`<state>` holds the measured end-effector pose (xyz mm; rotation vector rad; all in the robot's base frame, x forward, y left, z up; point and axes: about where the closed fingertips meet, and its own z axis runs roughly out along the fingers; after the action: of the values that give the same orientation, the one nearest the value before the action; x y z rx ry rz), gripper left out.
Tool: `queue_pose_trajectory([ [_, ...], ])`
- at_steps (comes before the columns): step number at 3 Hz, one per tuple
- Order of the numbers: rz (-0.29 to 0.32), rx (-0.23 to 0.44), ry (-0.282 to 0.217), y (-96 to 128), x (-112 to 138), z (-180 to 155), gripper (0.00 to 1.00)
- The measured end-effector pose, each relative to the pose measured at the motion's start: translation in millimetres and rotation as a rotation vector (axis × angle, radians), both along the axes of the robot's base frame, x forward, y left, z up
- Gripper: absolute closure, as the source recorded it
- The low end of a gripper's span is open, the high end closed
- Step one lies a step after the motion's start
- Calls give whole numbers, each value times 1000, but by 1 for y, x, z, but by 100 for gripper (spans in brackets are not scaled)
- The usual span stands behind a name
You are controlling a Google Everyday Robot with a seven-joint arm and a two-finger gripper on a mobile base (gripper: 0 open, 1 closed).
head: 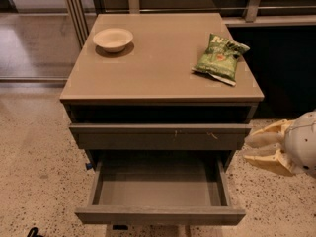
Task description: Close middle drawer
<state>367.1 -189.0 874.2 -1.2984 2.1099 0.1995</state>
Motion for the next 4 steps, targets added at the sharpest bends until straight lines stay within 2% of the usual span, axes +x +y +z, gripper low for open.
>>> queue_pose_trajectory([
  [1, 0, 0, 0, 0, 0, 0, 87],
  [2, 0, 0, 0, 0, 0, 0, 100],
  [3, -28, 15, -12, -4, 0, -23, 100],
  [4, -122, 39, -10, -20, -3, -80, 100],
])
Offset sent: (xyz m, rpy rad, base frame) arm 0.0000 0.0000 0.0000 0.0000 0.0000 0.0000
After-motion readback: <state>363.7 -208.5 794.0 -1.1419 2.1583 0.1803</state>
